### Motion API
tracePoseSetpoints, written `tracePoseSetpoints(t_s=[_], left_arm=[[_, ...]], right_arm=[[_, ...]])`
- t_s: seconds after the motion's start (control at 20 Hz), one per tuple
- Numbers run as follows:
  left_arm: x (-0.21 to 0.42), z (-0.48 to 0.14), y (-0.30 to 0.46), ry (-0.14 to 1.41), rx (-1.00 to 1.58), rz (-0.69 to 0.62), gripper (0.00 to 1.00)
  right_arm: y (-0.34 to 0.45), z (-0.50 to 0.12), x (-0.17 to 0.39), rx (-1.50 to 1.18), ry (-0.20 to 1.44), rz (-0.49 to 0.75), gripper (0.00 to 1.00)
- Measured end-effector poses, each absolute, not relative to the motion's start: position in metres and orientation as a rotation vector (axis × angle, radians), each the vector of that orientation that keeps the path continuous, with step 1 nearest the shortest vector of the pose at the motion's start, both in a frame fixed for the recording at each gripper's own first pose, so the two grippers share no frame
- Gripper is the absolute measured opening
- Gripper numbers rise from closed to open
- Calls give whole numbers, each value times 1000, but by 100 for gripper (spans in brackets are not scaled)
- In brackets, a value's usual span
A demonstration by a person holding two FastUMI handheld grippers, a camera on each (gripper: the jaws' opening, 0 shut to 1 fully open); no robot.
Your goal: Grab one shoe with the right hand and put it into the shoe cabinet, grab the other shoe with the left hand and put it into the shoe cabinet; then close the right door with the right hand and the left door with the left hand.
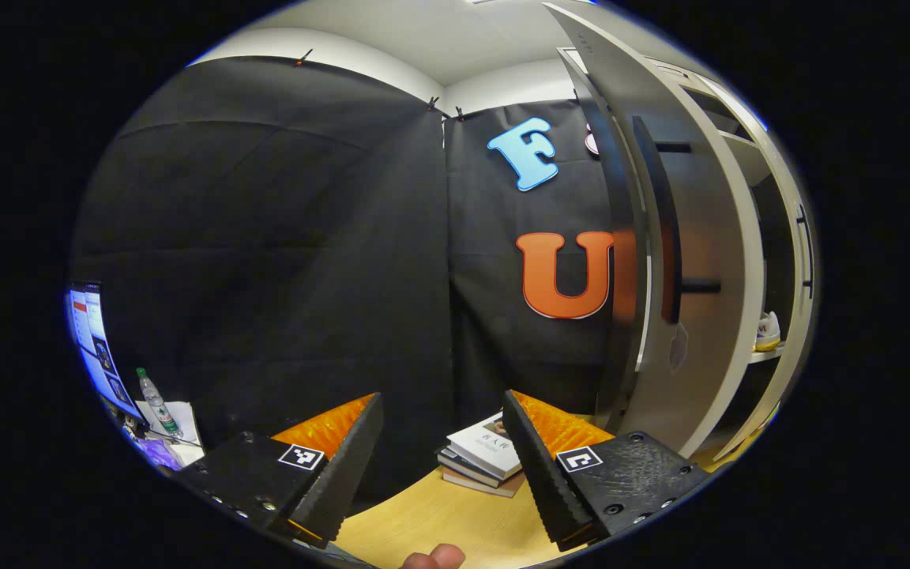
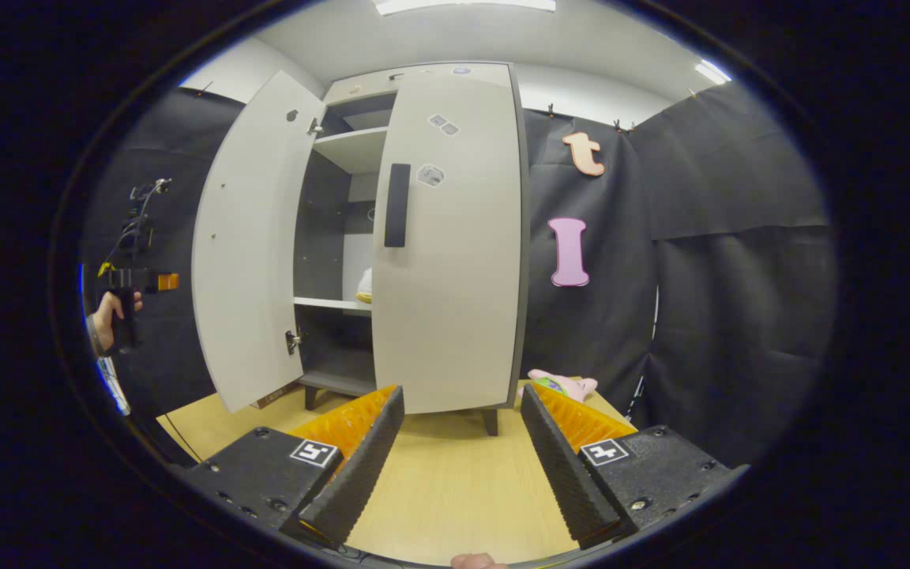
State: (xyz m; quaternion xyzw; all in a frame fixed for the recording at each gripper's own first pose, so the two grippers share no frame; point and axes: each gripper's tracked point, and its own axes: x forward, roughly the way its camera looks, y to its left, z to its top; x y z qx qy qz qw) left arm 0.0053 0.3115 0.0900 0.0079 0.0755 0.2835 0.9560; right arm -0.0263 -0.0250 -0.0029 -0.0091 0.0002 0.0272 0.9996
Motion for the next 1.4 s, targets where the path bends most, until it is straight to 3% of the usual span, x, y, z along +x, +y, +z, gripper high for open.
tracePoseSetpoints(t_s=[0.55, 0.9, 1.4], left_arm=[[41, 166, 280, 45, 2, 465, 89], [42, 166, 247, 50, 3, 411, 90], [42, 172, 199, 29, 57, 400, 90]], right_arm=[[-33, -5, -12, 16, 9, 31, 97], [-32, 0, -3, 19, 0, 38, 94], [-49, -7, 4, 25, 25, 0, 99]])
